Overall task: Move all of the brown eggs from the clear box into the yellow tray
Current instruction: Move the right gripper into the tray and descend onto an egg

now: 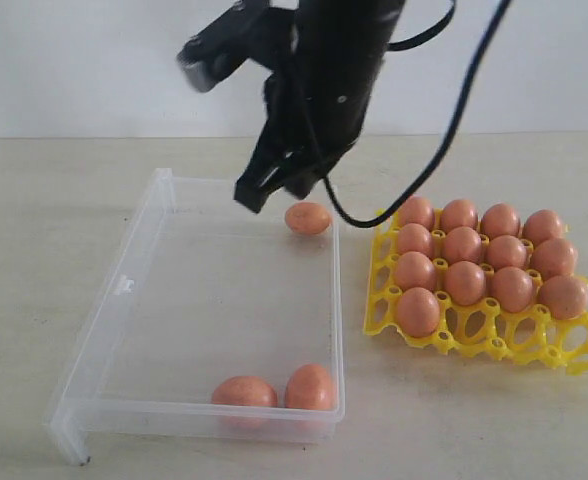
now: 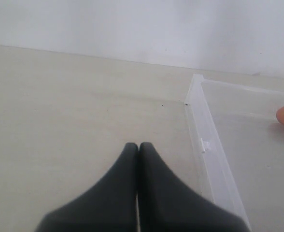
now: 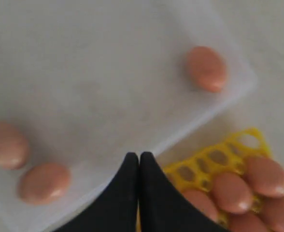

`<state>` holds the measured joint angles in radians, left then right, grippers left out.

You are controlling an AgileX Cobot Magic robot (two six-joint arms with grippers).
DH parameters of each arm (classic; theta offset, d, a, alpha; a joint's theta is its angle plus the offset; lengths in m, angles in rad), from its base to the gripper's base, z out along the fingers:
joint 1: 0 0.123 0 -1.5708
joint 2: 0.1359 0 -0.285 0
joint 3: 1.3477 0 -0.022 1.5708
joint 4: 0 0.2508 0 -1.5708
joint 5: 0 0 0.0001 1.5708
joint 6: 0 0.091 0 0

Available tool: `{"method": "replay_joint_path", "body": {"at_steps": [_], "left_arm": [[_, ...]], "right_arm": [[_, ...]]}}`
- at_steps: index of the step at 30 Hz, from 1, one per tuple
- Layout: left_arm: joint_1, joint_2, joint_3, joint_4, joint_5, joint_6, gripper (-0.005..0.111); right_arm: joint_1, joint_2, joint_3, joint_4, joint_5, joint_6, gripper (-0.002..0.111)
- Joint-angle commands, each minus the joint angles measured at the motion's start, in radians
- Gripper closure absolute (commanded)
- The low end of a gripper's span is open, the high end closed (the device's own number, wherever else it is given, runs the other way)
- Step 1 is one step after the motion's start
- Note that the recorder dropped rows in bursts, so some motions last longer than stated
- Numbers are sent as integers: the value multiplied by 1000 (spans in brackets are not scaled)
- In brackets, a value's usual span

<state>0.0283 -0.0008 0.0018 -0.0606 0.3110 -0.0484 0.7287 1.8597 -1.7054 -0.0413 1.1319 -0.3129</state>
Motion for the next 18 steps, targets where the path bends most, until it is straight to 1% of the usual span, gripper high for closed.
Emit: {"method": "replay_joint_path", "body": {"at_steps": [1,3,5,8,9,10,11,15,18], "left_arm": [[-3,1,-2,-2,-7,0,111],[-3,1,-2,-2,-7,0,111],[-3,1,-2,-2,-7,0,111],[-3,1,-2,-2,-7,0,111],[-3,1,-2,-2,-7,0,111],[-3,1,-2,-2,-7,0,111],[-3,1,-2,-2,-7,0,111],[-3,1,-2,-2,-7,0,111],[-3,1,-2,-2,-7,0,111]], "right_arm": [[11,106,-117,228,89,-244,108],[11,137,-117,292,89,-320,103],[13,166,-117,338,89,-369,91],[13,210,-117,333,89,-404,62],[13,222,-117,325,89,-404,54],[13,233,-117,323,89,-404,49],[13,245,-117,325,89,-399,46],[13,259,-84,367,89,-395,46],[13,261,-27,362,89,-415,46]]}}
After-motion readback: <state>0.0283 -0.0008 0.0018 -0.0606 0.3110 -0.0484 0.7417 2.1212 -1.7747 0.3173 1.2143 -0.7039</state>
